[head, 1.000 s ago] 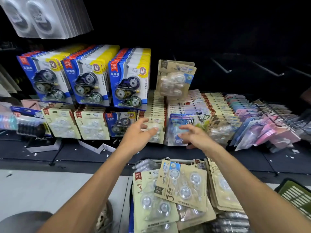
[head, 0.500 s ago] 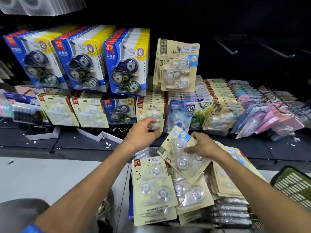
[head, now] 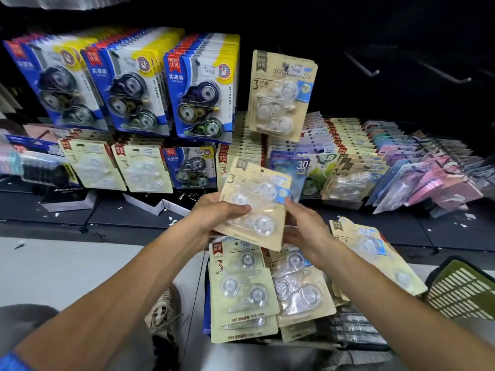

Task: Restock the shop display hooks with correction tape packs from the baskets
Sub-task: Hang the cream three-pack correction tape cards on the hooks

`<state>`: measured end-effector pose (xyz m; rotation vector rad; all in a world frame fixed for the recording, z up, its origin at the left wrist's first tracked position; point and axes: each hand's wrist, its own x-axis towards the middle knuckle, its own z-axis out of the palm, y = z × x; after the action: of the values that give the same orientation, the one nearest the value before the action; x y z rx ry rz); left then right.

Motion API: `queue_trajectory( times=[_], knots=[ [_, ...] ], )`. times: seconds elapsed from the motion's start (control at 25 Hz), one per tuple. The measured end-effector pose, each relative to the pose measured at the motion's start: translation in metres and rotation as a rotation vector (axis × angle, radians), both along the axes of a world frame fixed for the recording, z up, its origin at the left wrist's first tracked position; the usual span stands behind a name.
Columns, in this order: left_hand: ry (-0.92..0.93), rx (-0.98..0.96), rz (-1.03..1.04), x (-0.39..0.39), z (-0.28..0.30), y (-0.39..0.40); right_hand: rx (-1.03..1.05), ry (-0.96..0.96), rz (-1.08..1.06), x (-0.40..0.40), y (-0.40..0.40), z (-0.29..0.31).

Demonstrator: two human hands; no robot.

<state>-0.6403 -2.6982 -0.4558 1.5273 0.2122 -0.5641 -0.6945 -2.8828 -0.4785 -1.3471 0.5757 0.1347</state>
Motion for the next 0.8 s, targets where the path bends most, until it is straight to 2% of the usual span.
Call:
queue_trajectory(
  times=[0.08,0.16,0.24,0.28,0.4,0.52,0.6,0.64,0.76,0.8],
  knots=[
    [0.004,0.058,0.118,0.0,-0.01,0.025,-0.426,0.169,0.264,-0.013,0.005,-0.018],
    [0.068,0.146,0.157,-0.005,-0.03,0.052,-0.867,0.225,0.606,-0.024,0.01,-0.034],
    [0.141,0.232,0.086,-0.021,-0.055,0.07,-1.065,0.22,0.779,-0.031,0.015,-0.039],
    [0.173,0.263,0.038,-0.03,-0.068,0.076,-1.047,0.233,0.777,-0.032,0.017,-0.041],
    [0.281,0.193,-0.045,-0.057,-0.094,0.084,-0.721,0.299,0.669,-0.035,0.022,-0.048],
    [0.342,0.133,-0.161,-0.074,-0.113,0.076,-0.503,0.388,0.536,-0.038,0.028,-0.053],
    [0.27,0.131,-0.123,-0.086,-0.119,0.064,-0.509,0.376,0.553,-0.035,0.029,-0.052],
    [0.224,0.153,-0.067,-0.089,-0.12,0.061,-0.641,0.313,0.615,-0.031,0.024,-0.049],
    [0.194,0.132,0.021,-0.09,-0.124,0.056,-1.437,0.135,0.695,-0.019,-0.005,-0.028],
    [0.211,0.124,0.018,-0.089,-0.124,0.055,-1.561,0.157,0.678,-0.017,-0.016,-0.022]
  ],
)
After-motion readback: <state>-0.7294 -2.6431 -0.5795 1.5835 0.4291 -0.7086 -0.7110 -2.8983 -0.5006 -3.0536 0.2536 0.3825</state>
